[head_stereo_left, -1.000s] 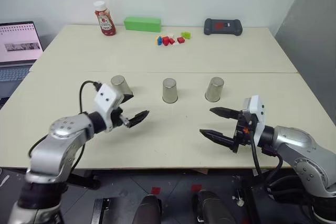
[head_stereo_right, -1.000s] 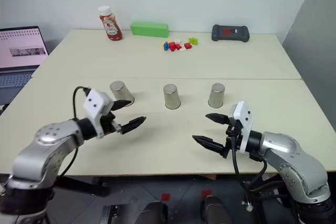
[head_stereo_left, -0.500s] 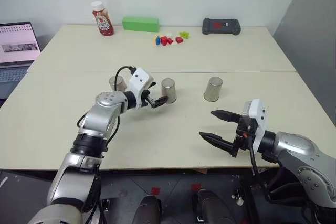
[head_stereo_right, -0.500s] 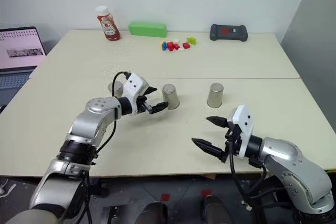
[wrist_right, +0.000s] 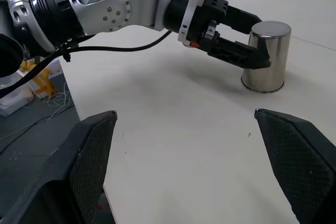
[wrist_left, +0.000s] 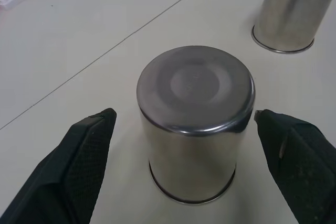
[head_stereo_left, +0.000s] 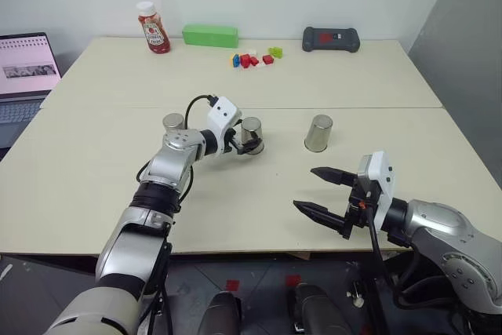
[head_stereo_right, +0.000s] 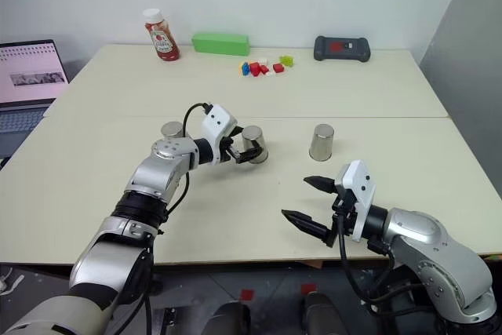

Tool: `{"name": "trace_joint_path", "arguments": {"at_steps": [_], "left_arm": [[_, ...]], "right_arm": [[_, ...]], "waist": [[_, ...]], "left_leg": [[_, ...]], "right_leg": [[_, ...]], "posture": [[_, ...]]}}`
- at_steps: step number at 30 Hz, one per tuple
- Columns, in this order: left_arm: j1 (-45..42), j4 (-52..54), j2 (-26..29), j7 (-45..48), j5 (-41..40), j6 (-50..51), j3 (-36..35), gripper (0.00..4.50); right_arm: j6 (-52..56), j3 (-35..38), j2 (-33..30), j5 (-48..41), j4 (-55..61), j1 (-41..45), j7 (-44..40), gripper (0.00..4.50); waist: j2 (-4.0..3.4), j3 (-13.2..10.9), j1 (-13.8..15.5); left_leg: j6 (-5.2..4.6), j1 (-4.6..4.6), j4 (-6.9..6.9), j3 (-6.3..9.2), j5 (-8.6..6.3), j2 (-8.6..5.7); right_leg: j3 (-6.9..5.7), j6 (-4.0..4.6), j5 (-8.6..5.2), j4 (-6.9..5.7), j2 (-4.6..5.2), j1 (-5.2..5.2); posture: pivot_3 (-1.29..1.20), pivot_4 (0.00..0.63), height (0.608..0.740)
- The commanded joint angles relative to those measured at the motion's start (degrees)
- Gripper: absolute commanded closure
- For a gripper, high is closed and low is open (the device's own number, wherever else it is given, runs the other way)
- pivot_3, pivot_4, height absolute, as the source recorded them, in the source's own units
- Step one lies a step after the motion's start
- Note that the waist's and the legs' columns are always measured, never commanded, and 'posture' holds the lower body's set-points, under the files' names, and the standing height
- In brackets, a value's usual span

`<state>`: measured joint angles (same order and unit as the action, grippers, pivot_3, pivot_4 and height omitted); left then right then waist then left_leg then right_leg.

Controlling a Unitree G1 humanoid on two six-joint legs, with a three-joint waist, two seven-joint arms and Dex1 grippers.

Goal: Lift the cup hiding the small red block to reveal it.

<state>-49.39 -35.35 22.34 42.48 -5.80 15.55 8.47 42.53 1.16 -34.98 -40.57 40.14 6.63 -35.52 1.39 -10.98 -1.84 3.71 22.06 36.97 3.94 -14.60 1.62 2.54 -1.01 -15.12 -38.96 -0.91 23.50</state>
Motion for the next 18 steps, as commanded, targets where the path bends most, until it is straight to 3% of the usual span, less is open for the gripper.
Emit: {"name": "trace_joint_path", "arguments": {"at_steps": [1, 3, 12, 18], "left_arm": [[-3.22, -1.9, -0.62, -0.69, 0.56, -2.29, -1.63, 0.0], [-3.25, -2.49, -0.76, -0.48, 0.9, -2.68, -1.45, 0.0], [-2.74, -2.03, -1.39, 0.69, 0.65, -2.03, -1.61, 1.78], [-2.62, -0.29, -1.06, 0.54, -0.77, -0.89, -3.7, 1.81]], "right_arm": [[-0.41, 0.46, 0.13, -0.97, 1.38, 1.48, 0.41, 0.03], [-0.29, 0.38, 0.18, -1.17, 1.47, 1.61, 0.61, 0.03], [-0.1, 0.21, 0.3, -1.83, 1.57, 1.95, 1.09, 0.0], [-0.24, 0.25, 0.27, -1.86, 1.19, 2.19, 1.0, 0.0]], "waist": [[0.0, 0.0, -0.03], [0.0, 0.0, -0.01], [0.0, 0.0, -0.03], [0.0, 0.0, -0.03]], "left_leg": [[0.0, 0.0, 0.0, 0.0, 0.0, 0.0], [0.0, -0.01, 0.0, 0.0, 0.0, 0.0], [0.0, 0.01, 0.0, 0.01, 0.0, 0.0], [0.0, 0.0, 0.0, 0.01, 0.0, -0.01]], "right_leg": [[0.0, 0.0, 0.0, 0.0, 0.0, 0.0], [0.0, -0.01, 0.01, -0.01, 0.0, 0.0], [-0.01, -0.01, 0.01, -0.01, 0.0, 0.0], [0.0, -0.01, 0.01, -0.01, 0.0, 0.0]], "posture": [[0.0, 0.15, 0.74], [0.0, 0.15, 0.74], [0.0, 0.15, 0.74], [0.0, 0.15, 0.74]]}}
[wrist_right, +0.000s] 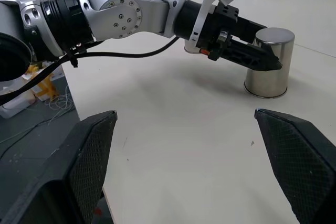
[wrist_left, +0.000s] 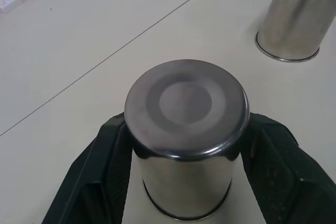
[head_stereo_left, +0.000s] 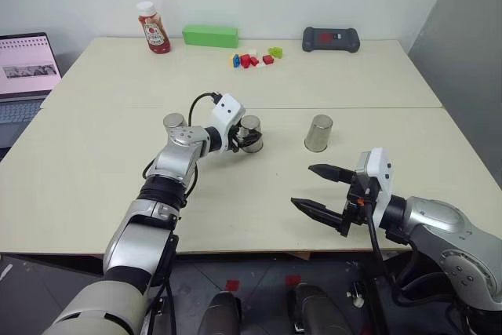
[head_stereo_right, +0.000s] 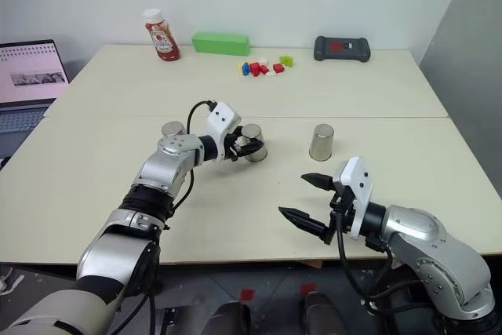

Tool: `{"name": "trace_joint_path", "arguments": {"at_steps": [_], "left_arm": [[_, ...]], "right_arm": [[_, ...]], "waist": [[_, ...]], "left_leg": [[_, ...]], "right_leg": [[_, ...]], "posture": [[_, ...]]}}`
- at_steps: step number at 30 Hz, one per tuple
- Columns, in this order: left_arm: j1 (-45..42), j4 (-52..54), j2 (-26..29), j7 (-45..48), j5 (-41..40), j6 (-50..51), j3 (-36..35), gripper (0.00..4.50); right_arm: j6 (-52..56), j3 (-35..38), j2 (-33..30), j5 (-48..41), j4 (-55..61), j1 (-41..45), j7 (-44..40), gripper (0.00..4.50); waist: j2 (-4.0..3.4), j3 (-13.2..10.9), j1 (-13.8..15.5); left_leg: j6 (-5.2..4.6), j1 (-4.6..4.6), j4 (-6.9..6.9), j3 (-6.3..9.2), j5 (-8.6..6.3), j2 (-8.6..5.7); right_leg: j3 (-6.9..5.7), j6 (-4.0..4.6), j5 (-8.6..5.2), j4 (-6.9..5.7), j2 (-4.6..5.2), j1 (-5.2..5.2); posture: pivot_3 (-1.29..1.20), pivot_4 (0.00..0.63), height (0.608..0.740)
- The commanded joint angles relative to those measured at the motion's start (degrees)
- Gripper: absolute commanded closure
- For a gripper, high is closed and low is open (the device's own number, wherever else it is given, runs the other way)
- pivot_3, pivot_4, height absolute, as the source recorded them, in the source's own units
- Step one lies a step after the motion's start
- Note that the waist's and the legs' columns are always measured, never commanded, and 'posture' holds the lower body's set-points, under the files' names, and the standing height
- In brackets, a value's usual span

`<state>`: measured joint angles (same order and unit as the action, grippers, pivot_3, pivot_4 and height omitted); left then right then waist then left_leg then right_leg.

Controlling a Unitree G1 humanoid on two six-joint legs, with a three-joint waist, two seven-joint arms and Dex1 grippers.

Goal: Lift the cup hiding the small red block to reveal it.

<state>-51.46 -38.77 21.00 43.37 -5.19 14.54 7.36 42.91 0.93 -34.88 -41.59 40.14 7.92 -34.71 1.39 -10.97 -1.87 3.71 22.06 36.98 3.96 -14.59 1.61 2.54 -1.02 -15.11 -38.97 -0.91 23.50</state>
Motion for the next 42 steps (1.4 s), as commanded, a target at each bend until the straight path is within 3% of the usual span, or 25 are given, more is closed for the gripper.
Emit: {"name": "trace_joint_path", "arguments": {"at_steps": [1, 9, 17, 37, 38, 42], "left_arm": [[-0.41, 4.21, 0.42, -0.81, -1.81, 0.4, -3.39, 1.81], [1.93, 19.92, 3.19, -2.72, -4.56, 7.56, -7.91, 1.82], [10.96, 30.78, 10.07, -6.9, -1.86, 15.93, -8.88, 1.82], [12.57, 25.34, 7.69, -10.84, -2.86, 18.93, -9.1, 1.82], [12.29, 25.25, 7.53, -10.75, -3.51, 19.51, -9.51, 1.12], [11.72, 26.88, 7.15, -10.29, -5.57, 21.79, -10.62, 0.26]], "right_arm": [[-0.63, 0.46, 0.2, -0.89, 1.19, 0.96, 0.16, 0.0], [-0.67, 0.24, -0.03, -0.89, 0.02, 2.69, -0.8, 0.0], [-1.27, -0.76, 0.44, -1.0, -0.55, 3.03, -1.53, 0.0], [-2.45, -1.97, 0.41, 0.25, -3.65, 5.56, -3.87, 0.0], [-2.46, -1.89, 0.38, 0.31, -3.69, 5.46, -3.81, 0.0], [-2.39, -1.72, 0.28, 0.29, -3.48, 5.11, -3.75, 0.0]], "waist": [[0.0, 0.0, 0.0], [0.0, 0.0, -0.06], [0.0, 0.0, -0.14], [0.01, 0.0, 0.11], [0.01, 0.0, 0.11], [0.01, 0.0, 0.1]], "left_leg": [[0.0, 0.0, 0.0, 0.0, 0.0, 0.0], [0.0, -0.01, 0.0, 0.02, 0.0, 0.01], [0.01, -0.06, -0.01, 0.04, 0.01, 0.03], [0.01, -0.03, 0.01, 0.09, 0.01, 0.01], [0.01, -0.03, 0.01, 0.1, 0.01, 0.01], [0.01, -0.03, 0.02, 0.1, 0.01, 0.01]], "right_leg": [[0.0, 0.0, 0.0, 0.0, 0.0, 0.0], [-0.01, 0.0, 0.0, 0.0, 0.0, 0.0], [-0.01, 0.0, 0.0, -0.04, 0.0, -0.02], [-0.06, 0.01, 0.0, -0.02, 0.02, -0.04], [-0.07, 0.01, 0.0, -0.02, 0.02, -0.04], [-0.07, 0.01, 0.0, -0.02, 0.02, -0.04]], "posture": [[0.0, 0.15, 0.74], [0.0, 0.15, 0.74], [0.0, 0.15, 0.74], [0.0, 0.15, 0.74], [0.0, 0.15, 0.74], [0.0, 0.15, 0.74]]}}
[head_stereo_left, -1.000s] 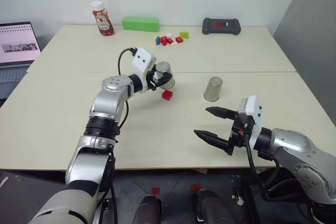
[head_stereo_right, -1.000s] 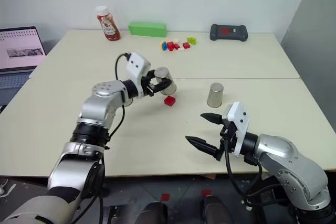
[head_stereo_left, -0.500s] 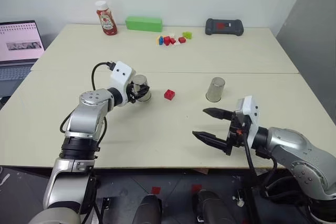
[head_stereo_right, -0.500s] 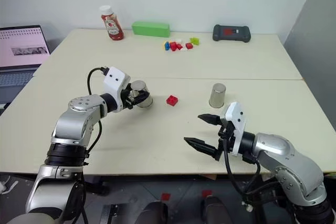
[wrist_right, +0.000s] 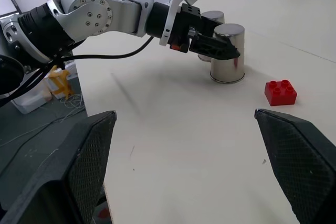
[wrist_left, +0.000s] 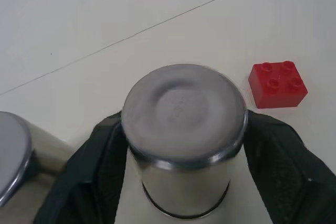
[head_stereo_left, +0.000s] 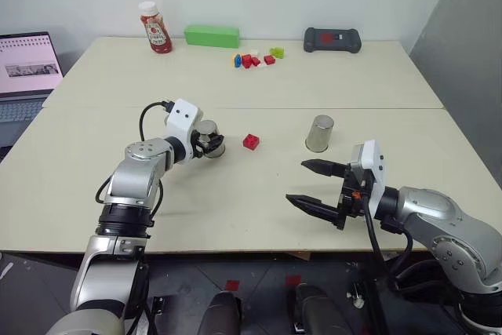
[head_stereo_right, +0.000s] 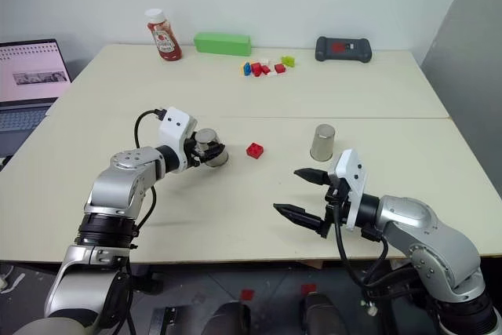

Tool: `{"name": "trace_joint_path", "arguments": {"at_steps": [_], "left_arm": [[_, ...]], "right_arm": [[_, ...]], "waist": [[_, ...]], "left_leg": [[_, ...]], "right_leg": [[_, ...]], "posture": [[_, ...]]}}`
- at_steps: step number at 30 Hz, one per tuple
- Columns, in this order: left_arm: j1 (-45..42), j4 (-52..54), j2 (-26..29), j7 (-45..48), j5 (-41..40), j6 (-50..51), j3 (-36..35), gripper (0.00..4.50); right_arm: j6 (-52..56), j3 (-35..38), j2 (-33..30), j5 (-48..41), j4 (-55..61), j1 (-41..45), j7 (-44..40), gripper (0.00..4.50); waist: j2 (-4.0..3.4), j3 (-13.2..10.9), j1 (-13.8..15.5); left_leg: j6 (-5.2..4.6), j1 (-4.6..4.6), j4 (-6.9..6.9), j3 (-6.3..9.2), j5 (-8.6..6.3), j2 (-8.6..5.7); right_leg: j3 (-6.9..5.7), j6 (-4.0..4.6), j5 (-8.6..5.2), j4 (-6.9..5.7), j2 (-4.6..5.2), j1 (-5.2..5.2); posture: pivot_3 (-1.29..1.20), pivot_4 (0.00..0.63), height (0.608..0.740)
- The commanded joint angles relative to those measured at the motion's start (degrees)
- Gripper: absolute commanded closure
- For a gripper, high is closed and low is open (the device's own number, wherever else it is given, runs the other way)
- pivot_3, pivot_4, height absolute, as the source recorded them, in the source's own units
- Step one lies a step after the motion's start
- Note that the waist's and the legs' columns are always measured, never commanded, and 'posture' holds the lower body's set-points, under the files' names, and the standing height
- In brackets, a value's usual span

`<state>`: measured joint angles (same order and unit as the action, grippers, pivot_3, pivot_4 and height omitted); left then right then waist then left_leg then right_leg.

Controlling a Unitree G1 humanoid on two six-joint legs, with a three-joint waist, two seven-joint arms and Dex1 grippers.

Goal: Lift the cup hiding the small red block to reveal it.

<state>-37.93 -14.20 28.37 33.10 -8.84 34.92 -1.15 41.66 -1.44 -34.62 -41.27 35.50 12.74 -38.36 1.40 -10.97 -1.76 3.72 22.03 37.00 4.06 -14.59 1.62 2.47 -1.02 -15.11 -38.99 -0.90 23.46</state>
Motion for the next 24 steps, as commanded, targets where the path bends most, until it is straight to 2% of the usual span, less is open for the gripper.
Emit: {"name": "trace_joint_path", "arguments": {"at_steps": [1, 14, 18, 20, 24], "left_arm": [[-1.9, 2.71, -0.1, 0.16, -2.04, 1.67, -2.01, 0.08], [-2.51, 12.31, 2.46, -1.3, -2.9, 3.35, -3.56, 0.02], [-0.59, 18.68, 7.69, 0.82, -3.76, 6.13, -4.45, 0.02], [4.55, 23.52, 13.77, 5.33, -6.27, 8.75, -7.68, 0.02], [13.46, 29.43, 21.88, 11.1, -10.71, 12.45, -13.64, 0.02]], "right_arm": [[-1.1, 0.65, 0.02, -0.05, 1.15, 0.31, -0.11, 0.0], [-0.74, 1.06, 0.14, -0.63, 0.91, 0.8, 0.09, 0.0], [0.31, 2.63, 0.68, -2.38, 0.47, 1.01, 1.18, 0.0], [0.31, 3.92, 0.3, -2.73, -0.29, 1.27, 1.21, 0.0], [0.41, 5.81, -1.43, -2.51, -1.33, 1.07, 0.5, 0.0]], "waist": [[0.0, 0.0, 0.0], [0.0, 0.0, -0.03], [0.0, 0.0, -0.18], [0.0, 0.0, -0.4], [-0.01, -0.01, -1.15]], "left_leg": [[0.0, 0.0, 0.0, 0.0, 0.0, 0.0], [0.0, 0.0, -0.01, 0.0, 0.0, 0.0], [0.0, -0.01, -0.02, -0.01, 0.0, 0.02], [0.0, -0.02, -0.04, -0.01, 0.0, 0.03], [0.0, -0.07, -0.1, -0.1, 0.0, 0.06]], "right_leg": [[0.0, 0.0, 0.0, 0.0, 0.0, 0.0], [0.01, 0.0, 0.0, 0.0, 0.0, 0.0], [0.02, 0.0, 0.0, 0.01, 0.0, 0.01], [0.03, 0.0, 0.0, 0.01, 0.0, 0.01], [0.1, 0.03, -0.02, 0.01, 0.0, 0.04]], "posture": [[0.0, 0.15, 0.74], [0.0, 0.15, 0.74], [0.0, 0.15, 0.74], [0.0, 0.15, 0.74], [0.0, 0.15, 0.74]]}}
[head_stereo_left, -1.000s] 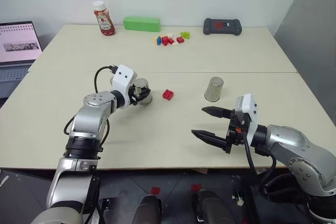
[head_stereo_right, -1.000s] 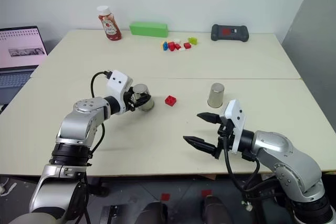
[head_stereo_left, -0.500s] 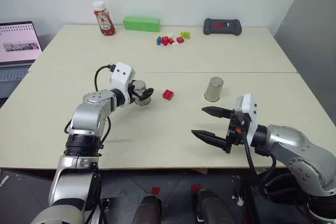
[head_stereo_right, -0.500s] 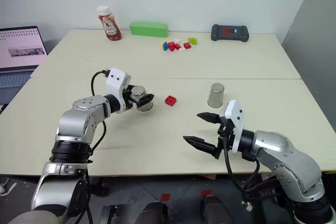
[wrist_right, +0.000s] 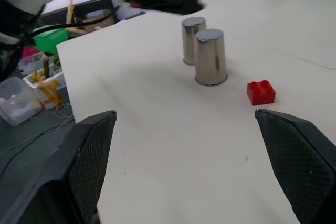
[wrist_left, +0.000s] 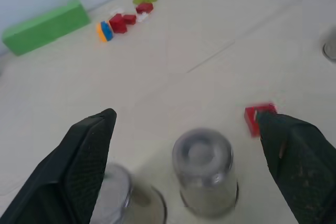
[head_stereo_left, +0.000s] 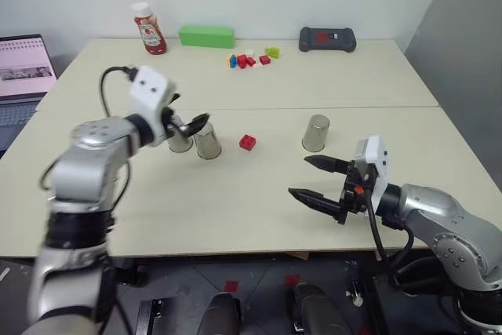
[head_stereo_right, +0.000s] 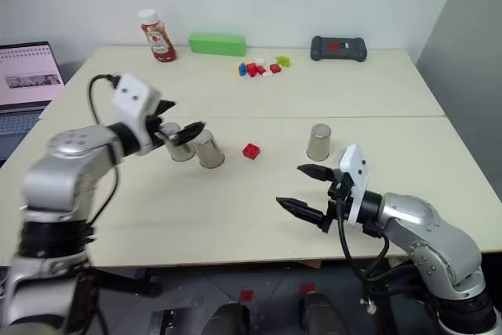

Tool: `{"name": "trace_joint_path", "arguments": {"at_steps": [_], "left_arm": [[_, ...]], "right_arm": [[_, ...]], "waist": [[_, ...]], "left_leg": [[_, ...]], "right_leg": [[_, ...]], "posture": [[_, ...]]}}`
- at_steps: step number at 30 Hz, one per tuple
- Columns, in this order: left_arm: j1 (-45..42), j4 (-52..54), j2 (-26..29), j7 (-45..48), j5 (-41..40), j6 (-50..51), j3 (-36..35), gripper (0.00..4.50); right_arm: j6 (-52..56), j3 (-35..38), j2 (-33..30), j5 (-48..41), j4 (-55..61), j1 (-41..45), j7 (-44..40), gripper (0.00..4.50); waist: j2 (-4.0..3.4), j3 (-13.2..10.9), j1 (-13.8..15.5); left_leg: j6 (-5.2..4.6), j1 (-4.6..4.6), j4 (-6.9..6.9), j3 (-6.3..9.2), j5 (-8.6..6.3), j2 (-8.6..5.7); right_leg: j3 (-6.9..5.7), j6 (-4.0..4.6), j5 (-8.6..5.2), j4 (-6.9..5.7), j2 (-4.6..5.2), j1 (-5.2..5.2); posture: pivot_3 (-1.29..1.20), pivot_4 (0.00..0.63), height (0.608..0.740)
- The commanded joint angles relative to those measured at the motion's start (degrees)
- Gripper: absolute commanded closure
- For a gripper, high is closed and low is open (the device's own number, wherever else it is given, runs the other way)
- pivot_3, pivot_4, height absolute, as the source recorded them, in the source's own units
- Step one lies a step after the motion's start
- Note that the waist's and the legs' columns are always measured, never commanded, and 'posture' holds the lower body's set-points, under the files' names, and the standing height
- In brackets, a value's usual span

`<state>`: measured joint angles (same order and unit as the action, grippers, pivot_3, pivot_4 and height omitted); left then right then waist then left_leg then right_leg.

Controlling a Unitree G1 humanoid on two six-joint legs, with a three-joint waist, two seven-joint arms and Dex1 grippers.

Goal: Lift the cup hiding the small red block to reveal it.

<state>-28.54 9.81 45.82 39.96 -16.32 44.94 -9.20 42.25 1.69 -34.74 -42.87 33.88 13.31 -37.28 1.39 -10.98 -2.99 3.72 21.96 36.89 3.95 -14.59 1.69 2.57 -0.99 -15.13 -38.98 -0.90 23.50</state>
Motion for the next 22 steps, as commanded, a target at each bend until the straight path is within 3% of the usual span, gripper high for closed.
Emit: {"name": "trace_joint_path", "arguments": {"at_steps": [1, 5, 9, 22], "left_arm": [[7.32, 6.99, 6.7, 6.16, -3.8, 2.52, -7.16, 0.02], [16.88, 13.82, 10.61, 11.49, -7.61, 2.71, -11.56, 0.02], [21.01, 18.91, 9.56, 13.65, -12.8, 3.87, -14.63, 0.02], [23.48, 21.22, 7.43, 10.38, -18.05, 1.83, -16.88, 0.02]], "right_arm": [[-0.08, 3.13, -2.0, -0.84, -0.06, 0.45, -0.89, 0.0], [0.47, 4.08, -4.03, -0.82, -1.11, 0.61, -1.74, 0.0], [0.19, 3.4, -5.52, 0.65, -1.65, 1.03, -2.73, 0.0], [-1.63, 3.05, -7.4, 2.1, -4.43, 1.67, -7.05, 0.0]], "waist": [[0.02, -0.01, 0.1], [0.03, -0.01, 0.47], [0.04, -0.02, 1.27], [0.04, -0.02, 1.13]], "left_leg": [[0.0, 0.01, 0.02, 0.03, 0.0, 0.0], [0.0, 0.03, 0.04, 0.03, 0.0, -0.02], [0.0, 0.03, 0.06, 0.03, 0.0, -0.03], [-0.01, 0.02, 0.04, -0.01, 0.0, 0.0]], "right_leg": [[-0.05, 0.01, -0.01, 0.0, 0.0, 0.01], [-0.05, 0.03, -0.02, 0.03, 0.03, 0.0], [-0.07, 0.06, -0.04, 0.05, 0.05, -0.02], [-0.03, 0.06, -0.04, 0.03, 0.02, 0.0]], "posture": [[0.0, 0.15, 0.74], [0.0, 0.15, 0.74], [0.0, 0.15, 0.74], [0.0, 0.15, 0.74]]}}
